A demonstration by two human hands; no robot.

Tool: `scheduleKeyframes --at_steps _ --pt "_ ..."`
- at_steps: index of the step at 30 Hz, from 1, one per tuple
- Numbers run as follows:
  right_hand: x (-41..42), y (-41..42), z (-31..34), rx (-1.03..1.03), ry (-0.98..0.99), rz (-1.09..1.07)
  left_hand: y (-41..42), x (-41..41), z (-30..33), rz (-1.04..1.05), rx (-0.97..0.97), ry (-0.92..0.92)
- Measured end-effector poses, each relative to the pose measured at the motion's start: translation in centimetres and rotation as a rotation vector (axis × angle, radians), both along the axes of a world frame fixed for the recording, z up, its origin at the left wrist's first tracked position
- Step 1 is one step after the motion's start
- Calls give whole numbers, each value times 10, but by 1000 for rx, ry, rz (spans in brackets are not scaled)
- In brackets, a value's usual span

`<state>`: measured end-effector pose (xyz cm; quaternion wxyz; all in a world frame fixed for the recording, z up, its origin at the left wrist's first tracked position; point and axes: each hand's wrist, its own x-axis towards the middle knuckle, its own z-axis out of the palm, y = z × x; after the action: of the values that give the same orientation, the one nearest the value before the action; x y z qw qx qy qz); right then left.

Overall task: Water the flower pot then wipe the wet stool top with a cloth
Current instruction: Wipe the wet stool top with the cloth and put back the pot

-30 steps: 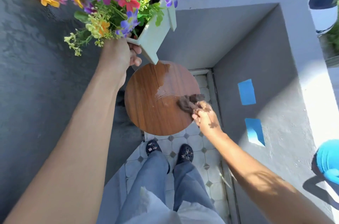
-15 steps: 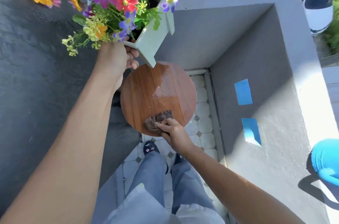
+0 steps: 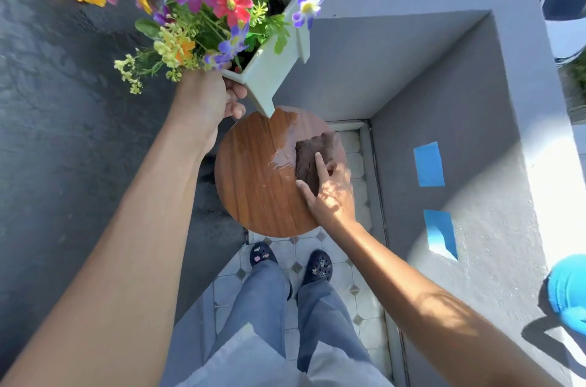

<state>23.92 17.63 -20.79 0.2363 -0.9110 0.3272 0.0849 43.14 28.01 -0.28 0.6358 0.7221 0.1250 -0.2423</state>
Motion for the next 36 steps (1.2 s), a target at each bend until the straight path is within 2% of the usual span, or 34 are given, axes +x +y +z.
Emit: scheduleKeyframes --at_steps 3,5,7,10,13,15,17,18,20,23,24,27,29,31,33,36 --pt "18 11 -14 -119 -6 10 1 2 0 -7 0 -1" --pt "29 29 -16 -67 -85 64 1 4 1 -7 7 -7" --pt "30 58 -16 19 -196 214 -1 5 2 -7 6 -7" --pt "5 104 -15 55 -255 544 0 6 2 8 4 -4" --pt "-32 100 -22 74 -282 661 2 7 3 19 -7 -10" --pt "-49 68 -24 98 -271 624 2 7 4 19 -2 -14" --pt "-51 25 -28 20 -234 538 1 7 5 20 6 -14" --pt "-45 4 -31 -23 -215 449 1 6 5 19 7 -11" --pt "-25 -28 -32 71 -147 202 0 7 7 18 6 -7" --pt "3 -24 -25 -87 -90 43 1 8 7 21 8 -3" --pt "5 -10 -22 -86 -141 7 1 8 8 18 7 -3" --pt "-12 55 -16 21 -244 161 1 8 7 10 3 -12" --pt "-34 89 -21 56 -269 375 2 9 6 12 5 -12" --pt "-50 101 -22 95 -254 485 4 9 5 20 12 -5" --pt "-48 88 -24 77 -270 477 6 10 4 33 12 -3" --pt "-20 38 -24 31 -222 292 7 13 5 26 10 -14"
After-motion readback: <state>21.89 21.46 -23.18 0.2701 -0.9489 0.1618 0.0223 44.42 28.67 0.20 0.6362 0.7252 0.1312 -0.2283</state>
